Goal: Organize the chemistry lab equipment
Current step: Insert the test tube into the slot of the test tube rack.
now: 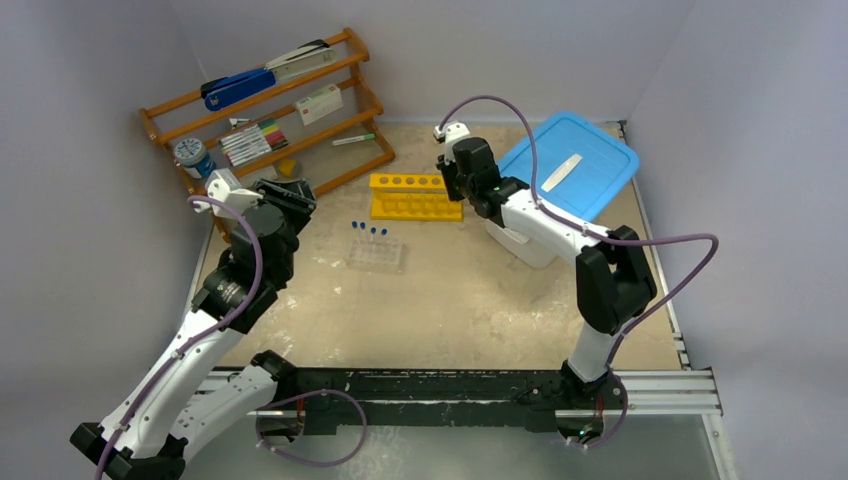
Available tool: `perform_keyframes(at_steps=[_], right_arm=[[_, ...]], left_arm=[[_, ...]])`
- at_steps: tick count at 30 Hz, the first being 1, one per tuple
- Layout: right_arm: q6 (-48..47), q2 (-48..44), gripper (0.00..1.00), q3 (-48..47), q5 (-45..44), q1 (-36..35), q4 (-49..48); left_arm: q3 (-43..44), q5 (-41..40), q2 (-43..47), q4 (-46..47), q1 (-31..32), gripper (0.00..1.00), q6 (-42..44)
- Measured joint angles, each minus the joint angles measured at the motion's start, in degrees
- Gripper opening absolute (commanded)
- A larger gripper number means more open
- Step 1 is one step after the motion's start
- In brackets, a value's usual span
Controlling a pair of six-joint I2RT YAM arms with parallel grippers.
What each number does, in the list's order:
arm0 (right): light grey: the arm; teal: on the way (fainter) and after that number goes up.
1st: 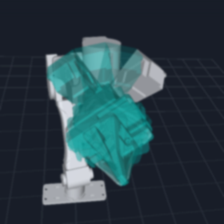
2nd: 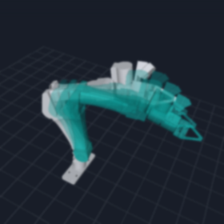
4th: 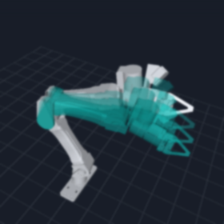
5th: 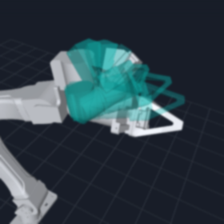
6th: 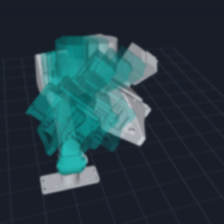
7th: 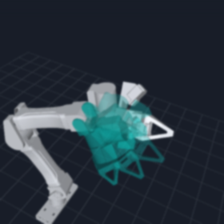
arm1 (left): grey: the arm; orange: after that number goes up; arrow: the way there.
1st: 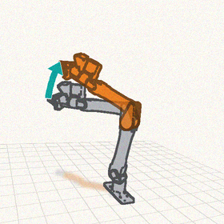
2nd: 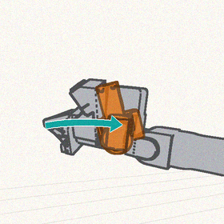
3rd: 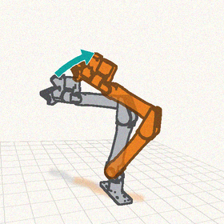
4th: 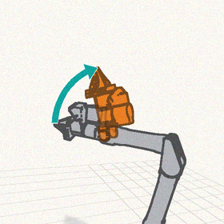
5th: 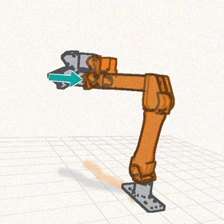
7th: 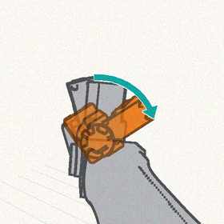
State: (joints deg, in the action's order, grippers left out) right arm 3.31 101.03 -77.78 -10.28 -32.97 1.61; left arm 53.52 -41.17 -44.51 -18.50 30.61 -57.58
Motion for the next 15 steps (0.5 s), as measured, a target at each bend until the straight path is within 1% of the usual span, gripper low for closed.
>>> perform_keyframes(at_steps=[15], right_arm=[[0.0,1.01,0.12,0.28,0.87,0.02,-1.09]], left_arm=[[-0.92,0.09,-0.26,0.0,0.0,0.4,0.15]])
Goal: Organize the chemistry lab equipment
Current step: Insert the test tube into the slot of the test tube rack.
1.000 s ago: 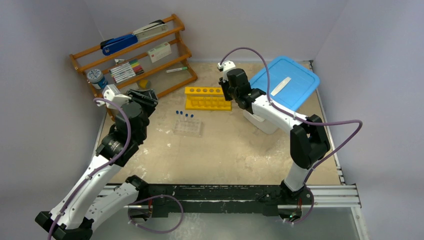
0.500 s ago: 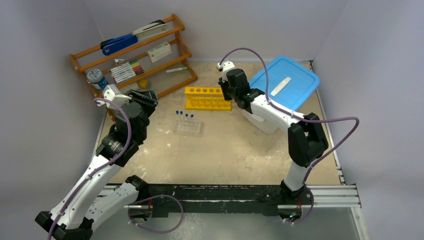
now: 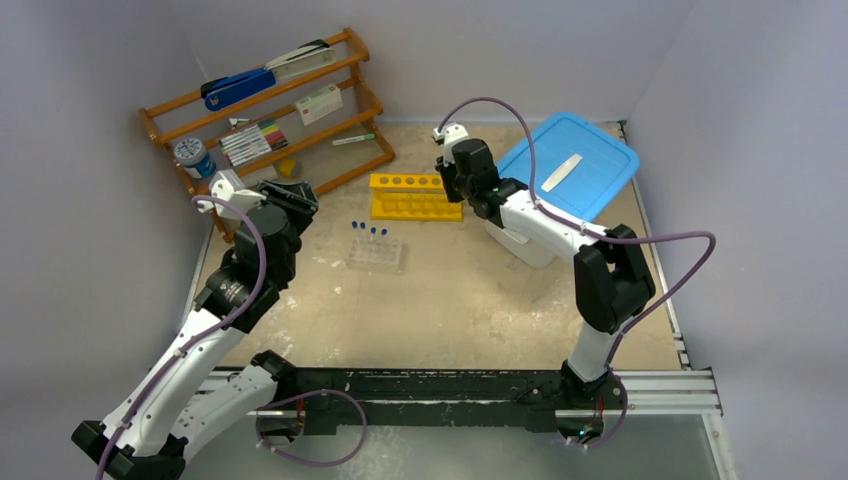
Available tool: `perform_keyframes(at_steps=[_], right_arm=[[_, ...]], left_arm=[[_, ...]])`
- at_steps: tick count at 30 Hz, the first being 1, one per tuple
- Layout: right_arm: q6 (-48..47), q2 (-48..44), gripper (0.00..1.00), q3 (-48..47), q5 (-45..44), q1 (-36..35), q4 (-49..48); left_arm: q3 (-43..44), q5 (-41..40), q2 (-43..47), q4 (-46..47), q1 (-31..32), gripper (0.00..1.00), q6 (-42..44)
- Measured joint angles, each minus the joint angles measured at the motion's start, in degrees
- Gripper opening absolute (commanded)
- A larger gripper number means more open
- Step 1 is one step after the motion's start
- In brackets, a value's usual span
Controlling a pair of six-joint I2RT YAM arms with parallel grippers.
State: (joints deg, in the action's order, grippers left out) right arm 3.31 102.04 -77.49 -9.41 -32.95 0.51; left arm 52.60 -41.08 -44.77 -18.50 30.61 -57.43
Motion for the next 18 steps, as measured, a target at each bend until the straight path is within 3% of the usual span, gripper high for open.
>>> perform_keyframes(at_steps=[18], right_arm=[[-0.02,-3.1,0.13,0.31,-0.07,0.02,0.57]], left_arm=[[0.0,0.48,0.0,0.0,0.0,0.4,-0.02]])
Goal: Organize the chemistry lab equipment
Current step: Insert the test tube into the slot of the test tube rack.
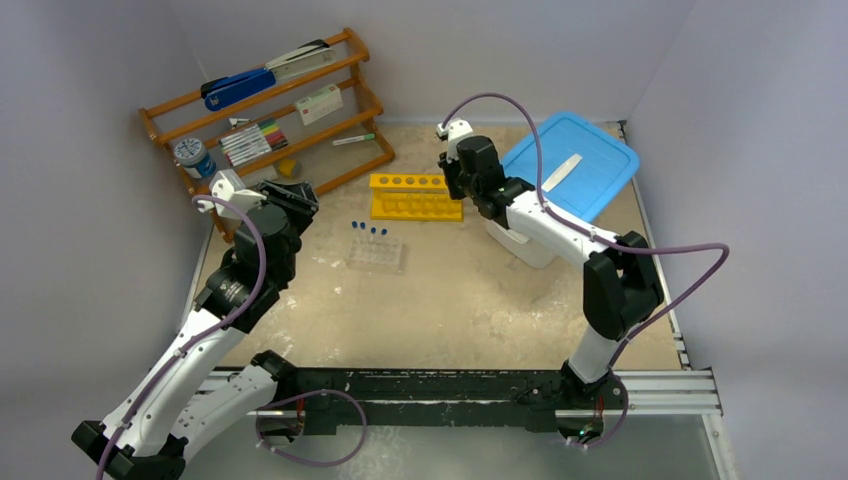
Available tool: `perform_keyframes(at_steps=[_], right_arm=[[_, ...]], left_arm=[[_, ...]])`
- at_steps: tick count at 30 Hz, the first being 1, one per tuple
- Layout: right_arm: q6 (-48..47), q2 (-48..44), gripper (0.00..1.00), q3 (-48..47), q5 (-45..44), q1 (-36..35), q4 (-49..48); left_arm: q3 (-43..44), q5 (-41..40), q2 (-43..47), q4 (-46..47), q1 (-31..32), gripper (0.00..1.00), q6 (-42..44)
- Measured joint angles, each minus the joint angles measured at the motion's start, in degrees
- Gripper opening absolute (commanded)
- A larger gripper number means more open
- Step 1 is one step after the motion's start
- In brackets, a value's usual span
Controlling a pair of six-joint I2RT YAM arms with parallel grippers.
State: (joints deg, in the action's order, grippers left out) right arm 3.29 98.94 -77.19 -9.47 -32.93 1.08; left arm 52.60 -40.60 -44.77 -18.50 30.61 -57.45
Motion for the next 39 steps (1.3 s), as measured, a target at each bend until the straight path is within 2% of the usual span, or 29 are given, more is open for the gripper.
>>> perform_keyframes(at_steps=[39], right_arm=[[-0.48,1.29,0.15,2.36,0.0,-0.02,-2.82]], left_arm=[[0.0,0.7,-0.26,-0.07,0.0,0.4,0.04]])
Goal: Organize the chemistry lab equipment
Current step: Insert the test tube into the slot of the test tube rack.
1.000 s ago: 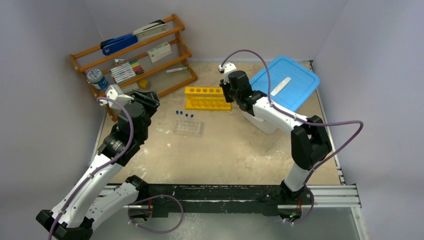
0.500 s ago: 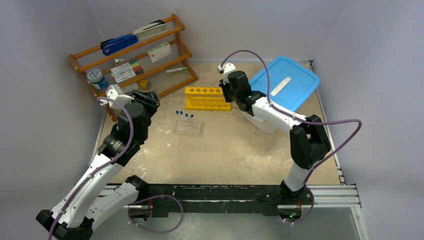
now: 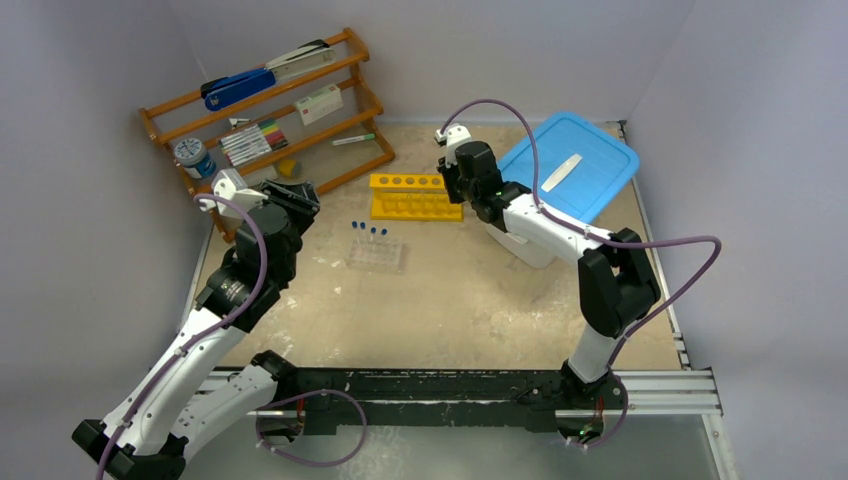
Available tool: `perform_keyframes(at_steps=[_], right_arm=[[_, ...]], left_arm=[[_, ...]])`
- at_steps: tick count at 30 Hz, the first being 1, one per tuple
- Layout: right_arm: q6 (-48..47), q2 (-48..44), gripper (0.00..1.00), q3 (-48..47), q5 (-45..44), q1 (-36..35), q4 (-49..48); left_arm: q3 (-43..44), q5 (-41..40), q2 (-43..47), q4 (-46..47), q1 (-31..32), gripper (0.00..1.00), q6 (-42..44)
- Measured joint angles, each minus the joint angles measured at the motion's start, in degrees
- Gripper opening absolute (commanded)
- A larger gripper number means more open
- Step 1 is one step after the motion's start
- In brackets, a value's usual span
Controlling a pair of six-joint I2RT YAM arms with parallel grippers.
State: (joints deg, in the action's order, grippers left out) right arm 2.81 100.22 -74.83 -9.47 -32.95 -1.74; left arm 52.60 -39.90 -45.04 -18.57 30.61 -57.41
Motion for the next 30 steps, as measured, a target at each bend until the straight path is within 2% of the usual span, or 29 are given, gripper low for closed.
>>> perform_keyframes(at_steps=[22,30], right_arm=[[0.15,-1.27,0.13,2.19,0.09,0.0,-1.03],[0.02,-1.18,0.12,1.07,-0.07,0.0,0.13]], left_arm=[[-1.99,0.48,-0.2,0.11,0.0,0.39,0.04],[-1.99,1.03,-3.89,1.53,-0.02,0.4,2.58]])
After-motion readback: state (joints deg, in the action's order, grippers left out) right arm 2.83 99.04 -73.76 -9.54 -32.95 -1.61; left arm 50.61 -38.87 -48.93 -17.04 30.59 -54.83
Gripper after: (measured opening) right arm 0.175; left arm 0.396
